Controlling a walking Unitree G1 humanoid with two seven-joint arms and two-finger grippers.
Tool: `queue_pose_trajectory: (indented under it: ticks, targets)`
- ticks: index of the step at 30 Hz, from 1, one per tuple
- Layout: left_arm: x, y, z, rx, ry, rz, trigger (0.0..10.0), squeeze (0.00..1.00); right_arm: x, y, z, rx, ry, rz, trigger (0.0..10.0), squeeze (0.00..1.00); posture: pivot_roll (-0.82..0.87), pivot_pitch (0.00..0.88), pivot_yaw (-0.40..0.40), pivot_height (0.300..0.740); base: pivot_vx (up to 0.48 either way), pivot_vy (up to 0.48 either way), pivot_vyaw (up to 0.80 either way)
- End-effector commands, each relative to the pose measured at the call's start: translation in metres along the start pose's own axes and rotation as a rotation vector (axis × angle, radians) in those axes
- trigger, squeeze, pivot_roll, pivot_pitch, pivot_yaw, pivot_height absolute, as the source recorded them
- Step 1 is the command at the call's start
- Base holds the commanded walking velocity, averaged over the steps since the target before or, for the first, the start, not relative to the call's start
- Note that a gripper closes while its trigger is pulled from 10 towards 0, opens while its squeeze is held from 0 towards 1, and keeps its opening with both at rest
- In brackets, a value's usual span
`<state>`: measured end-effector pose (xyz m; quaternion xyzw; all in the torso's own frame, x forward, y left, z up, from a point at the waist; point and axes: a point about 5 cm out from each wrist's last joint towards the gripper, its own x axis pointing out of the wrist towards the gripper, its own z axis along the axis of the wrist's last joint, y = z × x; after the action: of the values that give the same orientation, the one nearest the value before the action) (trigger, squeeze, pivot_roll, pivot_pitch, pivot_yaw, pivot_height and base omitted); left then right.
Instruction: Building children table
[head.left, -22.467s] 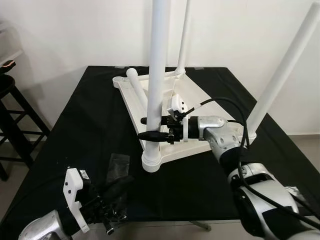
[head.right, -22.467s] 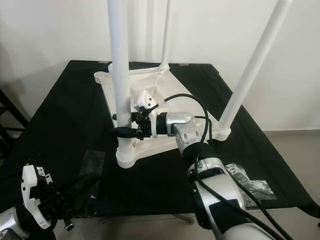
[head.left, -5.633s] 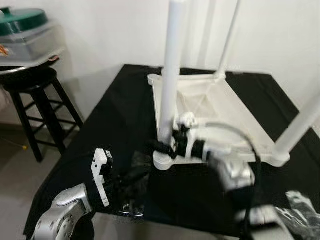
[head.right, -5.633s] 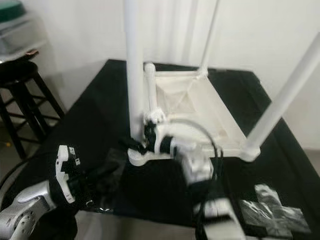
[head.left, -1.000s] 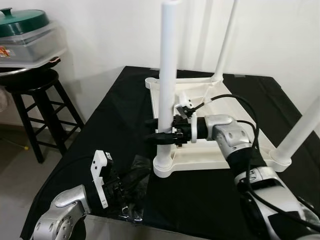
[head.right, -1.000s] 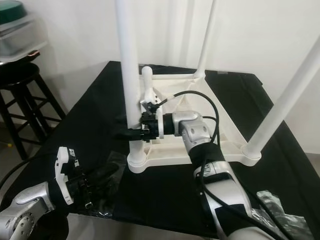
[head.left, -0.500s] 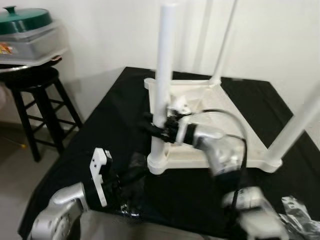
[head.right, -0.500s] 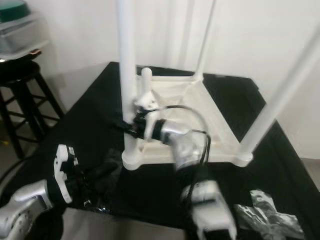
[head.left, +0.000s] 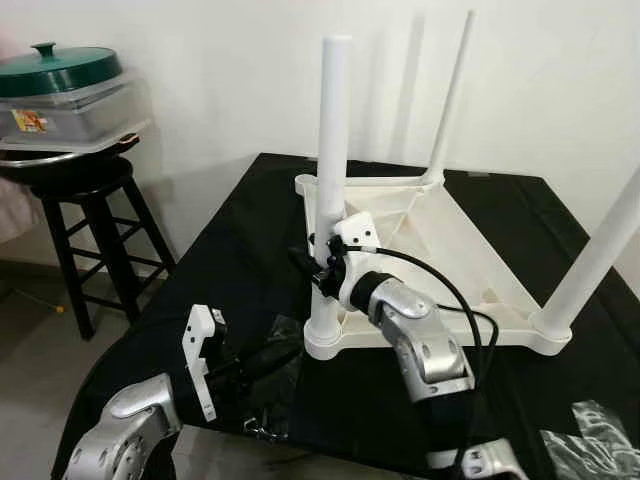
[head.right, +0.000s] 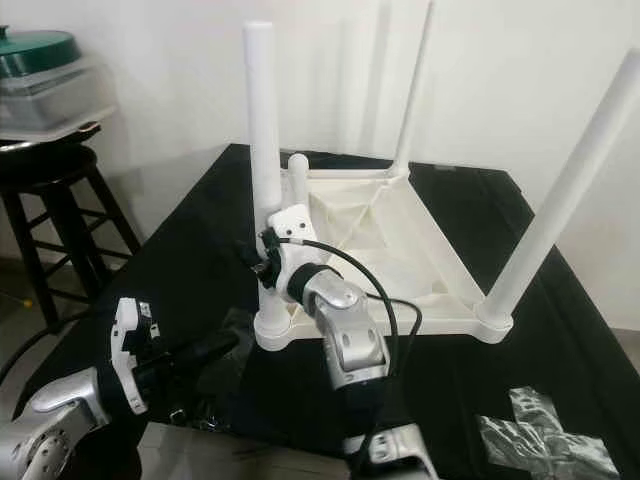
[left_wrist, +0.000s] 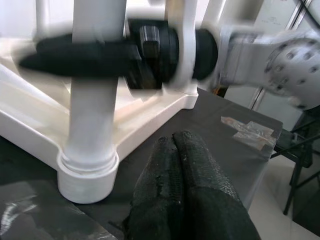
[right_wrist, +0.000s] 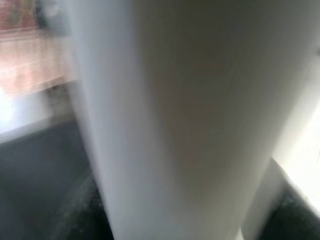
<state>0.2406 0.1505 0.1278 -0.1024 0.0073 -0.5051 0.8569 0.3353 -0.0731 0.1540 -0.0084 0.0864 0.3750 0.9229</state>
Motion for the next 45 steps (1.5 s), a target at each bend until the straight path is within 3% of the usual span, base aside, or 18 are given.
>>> queue_pose_trajectory:
  ticks: [1, 3, 6, 8, 9, 12, 13, 20, 21, 31, 34, 35, 36, 38, 39, 40, 43, 45]
  targets:
    - [0.0, 0.001, -0.001, -0.003, -0.007, 0.011, 10.0, 0.0, 0.002, 0.007, 0.018, 0.004, -0.07, 0.133, 10.0, 1.0, -0.03, 0.0, -0.056, 0.74, 0.0, 0.0, 0.0]
    - [0.001, 0.001, -0.001, -0.003, -0.007, 0.011, 10.0, 0.0, 0.001, 0.008, 0.025, -0.008, -0.093, 0.159, 10.0, 1.0, -0.03, 0.0, -0.056, 0.74, 0.0, 0.0, 0.0]
    - [0.002, 0.001, -0.001, -0.005, -0.007, 0.004, 10.0, 0.0, -0.006, 0.001, 0.046, -0.123, -0.127, 0.44, 10.0, 1.0, -0.03, 0.0, -0.06, 0.74, 0.0, 0.0, 0.0]
    - [0.002, 0.001, -0.001, -0.005, -0.007, 0.004, 10.0, 0.0, -0.007, -0.002, 0.049, -0.143, -0.117, 0.49, 10.0, 1.0, -0.03, 0.0, -0.06, 0.74, 0.0, 0.0, 0.0]
    - [0.003, 0.001, -0.001, -0.004, -0.007, 0.004, 10.0, 0.0, -0.008, -0.005, 0.052, -0.178, -0.102, 0.548, 10.0, 0.0, -0.02, 0.0, -0.065, 0.74, 0.0, 0.0, 0.0]
    - [0.003, 0.001, -0.001, -0.003, -0.007, 0.005, 10.0, 0.0, -0.009, -0.007, 0.054, -0.204, -0.092, 0.588, 10.0, 0.0, -0.02, 0.0, -0.064, 0.74, 0.0, 0.0, 0.0]
    - [0.003, 0.001, -0.001, -0.001, -0.011, 0.012, 10.0, 0.0, -0.01, -0.012, 0.062, -0.22, -0.07, 0.72, 10.0, 0.0, -0.02, 0.0, -0.061, 0.74, 0.0, 0.0, 0.0]
    - [0.003, 0.0, -0.001, -0.002, -0.01, 0.013, 10.0, 0.0, -0.007, -0.021, 0.067, -0.166, -0.047, 0.756, 10.0, 0.0, -0.02, 0.0, -0.058, 0.74, 0.0, 0.0, 0.0]
    - [0.003, 0.0, -0.002, -0.003, -0.009, 0.012, 10.0, 0.0, -0.006, -0.025, 0.065, -0.149, -0.034, 0.74, 0.0, 0.0, -0.02, 0.0, -0.06, 0.74, 0.0, 0.0, 0.0]
    - [0.002, -0.001, -0.001, -0.005, -0.013, 0.012, 10.0, 0.0, -0.013, -0.034, 0.05, -0.131, -0.048, 0.649, 0.0, 0.0, -0.03, 0.0, -0.058, 0.74, 0.0, 0.0, 0.0]
    - [-0.001, 0.0, 0.001, -0.005, -0.013, 0.012, 10.0, 0.0, -0.017, -0.029, 0.024, -0.057, -0.068, 0.368, 0.0, 0.0, -0.05, 0.0, -0.056, 0.74, 0.0, 0.0, 0.0]
    - [-0.001, 0.0, 0.001, -0.005, -0.013, 0.012, 10.0, 0.0, -0.017, -0.029, 0.024, -0.057, -0.068, 0.368, 0.0, 0.0, -0.05, 0.0, -0.056, 0.74, 0.0, 0.0, 0.0]
    - [-0.001, 0.001, 0.001, -0.004, -0.014, 0.013, 10.0, 0.0, -0.016, -0.023, 0.015, -0.015, -0.075, 0.257, 0.0, 0.0, -0.05, 0.0, -0.056, 0.74, 0.0, 0.0, 0.0]
    - [-0.001, 0.001, 0.001, -0.004, -0.014, 0.013, 10.0, 0.0, -0.016, -0.023, 0.015, -0.015, -0.075, 0.257, 0.0, 0.0, -0.05, 0.0, -0.056, 0.74, 0.0, 0.0, 0.0]
    - [-0.002, 0.002, 0.003, -0.003, -0.014, 0.014, 10.0, 0.0, -0.013, 0.006, -0.018, 0.102, 0.025, 0.138, 0.0, 0.0, -0.07, 0.0, -0.046, 0.74, 0.0, 0.0, 0.0]
    - [-0.003, 0.003, 0.003, -0.003, -0.012, 0.013, 10.0, 0.0, -0.014, 0.011, -0.01, 0.068, -0.033, 0.026, 0.0, 0.0, -0.07, 0.0, -0.035, 0.74, 0.0, 0.0, 0.0]
    - [-0.003, 0.005, 0.004, -0.006, -0.016, 0.013, 10.0, 0.0, -0.011, 0.014, -0.02, 0.136, 0.012, -0.038, 0.0, 0.0, -0.09, 0.0, -0.02, 0.74, 0.0, 0.0, 0.0]
    - [-0.002, 0.005, 0.003, -0.006, -0.001, 0.0, 10.0, 0.0, -0.007, 0.011, -0.019, 0.154, 0.009, -0.008, 0.0, 0.0, -0.07, 0.0, -0.039, 0.74, 0.0, 0.0, 0.0]
